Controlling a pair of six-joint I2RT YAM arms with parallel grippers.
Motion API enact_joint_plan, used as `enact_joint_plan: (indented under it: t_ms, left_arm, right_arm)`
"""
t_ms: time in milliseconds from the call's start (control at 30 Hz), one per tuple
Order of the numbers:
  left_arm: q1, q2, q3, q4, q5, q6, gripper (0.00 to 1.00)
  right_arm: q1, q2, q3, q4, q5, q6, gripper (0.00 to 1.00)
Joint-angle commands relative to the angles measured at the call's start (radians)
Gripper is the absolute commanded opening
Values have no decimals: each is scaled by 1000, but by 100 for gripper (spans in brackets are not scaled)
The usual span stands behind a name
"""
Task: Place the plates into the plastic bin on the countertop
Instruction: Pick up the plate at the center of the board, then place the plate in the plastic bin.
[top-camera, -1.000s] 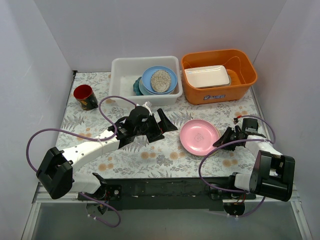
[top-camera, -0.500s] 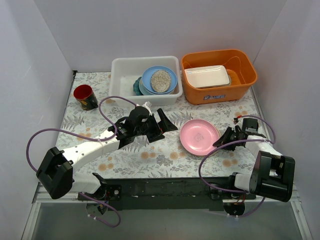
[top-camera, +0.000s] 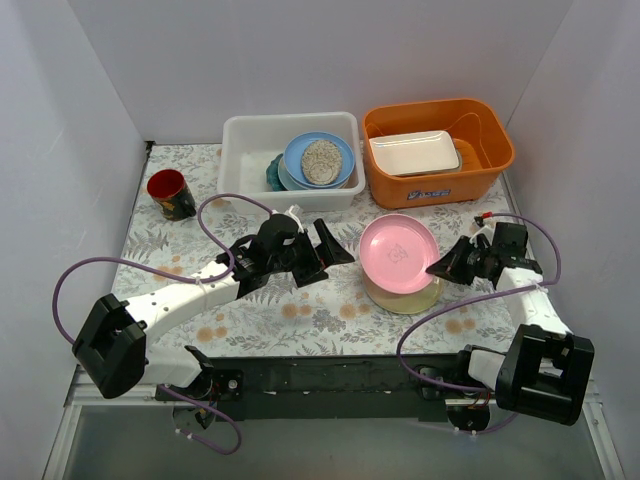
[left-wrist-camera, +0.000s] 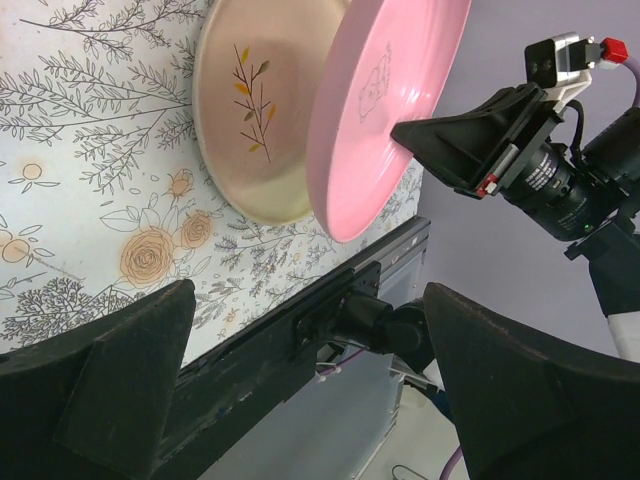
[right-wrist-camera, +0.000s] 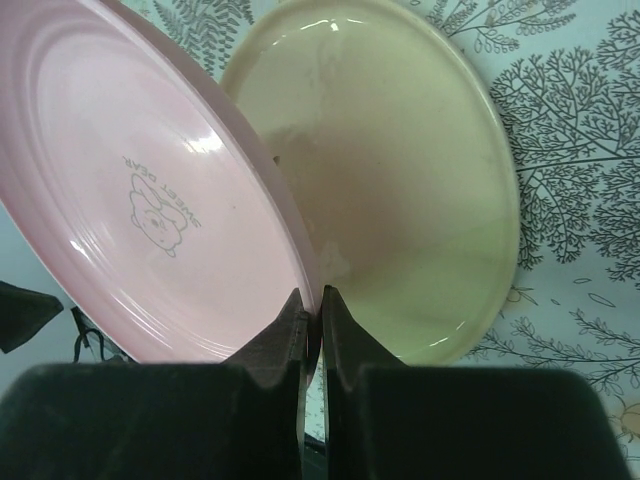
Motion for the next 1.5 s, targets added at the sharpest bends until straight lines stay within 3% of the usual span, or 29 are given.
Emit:
enact_joint_plan:
  t_ms: [0,500,733,867,967,1000,1067,1100,1167,1467]
  left_arm:
    - [-4,-41,-6,-3,-15,3,98]
    - [-4,-26,-3,-1,-30,9,98]
    - [-4,-27,-9,-1,-38,8,93]
    - [-4,-26,-15,5,-39,8,80]
    - [-4,-26,-17,11,-42,6,57]
    - [-4,-24,-18,11,-45,6,41]
    - [-4,-23,-21,11,-47,3,28]
    - [-4,-21,-20,10,-49,1,16]
    - [-4,-15,-18,8,-47,1,2]
    - [-4,-23,-14,-13,-59,6,0]
  right_arm:
    - [20,-29,68,-20,-77,38,1]
    - [305,-22,119,66,7,194,1]
    - [365,-8,134,90,12,226,1]
    - [380,-6,139,95,12,233,1]
    - [393,0,136,109,4,240,1]
    - [399,0,128,115,-1,243,1]
    - [406,7,122,132,-5,251,1]
    - [408,10,122,132,-10,252,1]
    - [416,15,126,132,-10,251,1]
    - [426,20,110,170,-24,269,1]
